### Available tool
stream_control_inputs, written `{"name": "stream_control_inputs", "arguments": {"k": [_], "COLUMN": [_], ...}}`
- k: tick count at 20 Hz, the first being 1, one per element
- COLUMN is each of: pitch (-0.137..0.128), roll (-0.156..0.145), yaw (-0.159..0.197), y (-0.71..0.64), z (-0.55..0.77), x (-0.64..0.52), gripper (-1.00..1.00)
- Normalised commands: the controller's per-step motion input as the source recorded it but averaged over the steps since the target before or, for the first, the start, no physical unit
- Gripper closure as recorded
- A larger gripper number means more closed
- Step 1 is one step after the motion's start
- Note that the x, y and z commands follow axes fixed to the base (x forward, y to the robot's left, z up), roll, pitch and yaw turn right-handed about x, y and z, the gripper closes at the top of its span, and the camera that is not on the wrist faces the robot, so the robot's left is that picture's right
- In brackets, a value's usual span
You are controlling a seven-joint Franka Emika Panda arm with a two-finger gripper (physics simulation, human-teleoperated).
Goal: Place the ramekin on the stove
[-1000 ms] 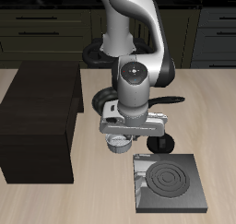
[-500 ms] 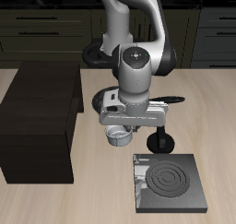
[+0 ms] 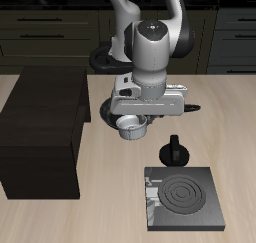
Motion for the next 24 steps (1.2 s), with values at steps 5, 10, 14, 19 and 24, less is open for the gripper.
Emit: {"name": "stream_control_inputs", "arguments": {"k": [5, 10, 14, 19, 24], "pitch": [-0.054, -0.006, 0.008, -0.01, -0.016], "roll": [-0.002, -0.024, -0.001, 0.002, 0.002], "yaw": [0.028, 0.002, 0.011, 0.011, 0.016], "y": [0.04, -0.02, 0.02, 0.11, 0.24], "z": [0.38, 0.26, 0.09, 0.21, 0.29], "x": [-0.08, 0.1, 0.07, 0.13, 0.28], "gripper": [1.0, 1.0, 1.0, 1.0, 1.0]}}
